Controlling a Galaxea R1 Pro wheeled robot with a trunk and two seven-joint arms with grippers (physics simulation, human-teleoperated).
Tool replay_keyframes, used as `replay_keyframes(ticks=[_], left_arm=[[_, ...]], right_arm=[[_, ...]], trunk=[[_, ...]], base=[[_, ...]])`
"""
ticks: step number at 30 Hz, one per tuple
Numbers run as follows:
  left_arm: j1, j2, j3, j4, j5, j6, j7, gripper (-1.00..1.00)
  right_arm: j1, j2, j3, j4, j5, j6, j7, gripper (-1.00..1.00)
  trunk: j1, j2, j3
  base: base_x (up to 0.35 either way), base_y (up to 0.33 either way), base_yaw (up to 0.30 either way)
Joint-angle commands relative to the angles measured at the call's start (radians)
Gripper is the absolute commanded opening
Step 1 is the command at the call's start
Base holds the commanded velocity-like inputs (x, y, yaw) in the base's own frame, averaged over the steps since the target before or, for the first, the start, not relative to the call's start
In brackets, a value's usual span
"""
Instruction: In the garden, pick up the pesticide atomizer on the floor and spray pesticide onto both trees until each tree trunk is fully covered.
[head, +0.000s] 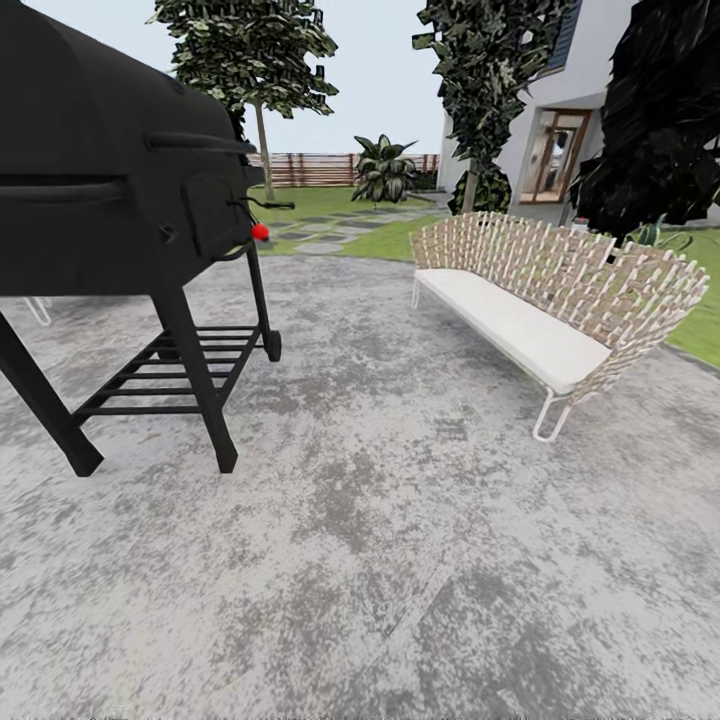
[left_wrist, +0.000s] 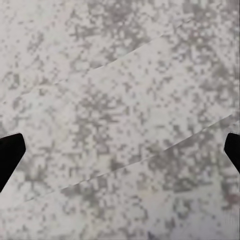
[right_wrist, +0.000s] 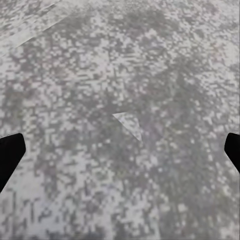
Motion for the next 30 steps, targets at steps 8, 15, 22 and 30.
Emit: replay_keyframes(ticks=[8,15,22,30], left_arm=[[0.000,0.000,0.000,0.001,0.001,-0.003,0.000,1.00],[-0.001,0.001,0.032,-0.001,0.001,-0.003,0.000,1.00],[-0.001,0.000,0.034,-0.001,0.001,-0.003,0.000,1.00],[-0.001,0.000,0.034,0.000,0.001,-0.003,0.000,1.00]], right_arm=[[0.000,0.000,0.000,0.001,0.000,-0.003,0.000,1.00],[0.000,0.000,0.000,0.001,0.000,-0.003,0.000,1.00],[0.000,0.000,0.000,0.002,0.002,-0.003,0.000,1.00],[0.000,0.001,0.001,0.002,0.002,-0.003,0.000,1.00]], trunk=[[0.027,-0.050,-0.039],[0.029,-0.050,-0.059],[0.029,-0.050,-0.059],[0.029,-0.050,-0.059]], base=[[0.000,0.000,0.000],[0.010,0.000,0.000],[0.273,0.000,0.000],[0.333,-0.054,0.000]])
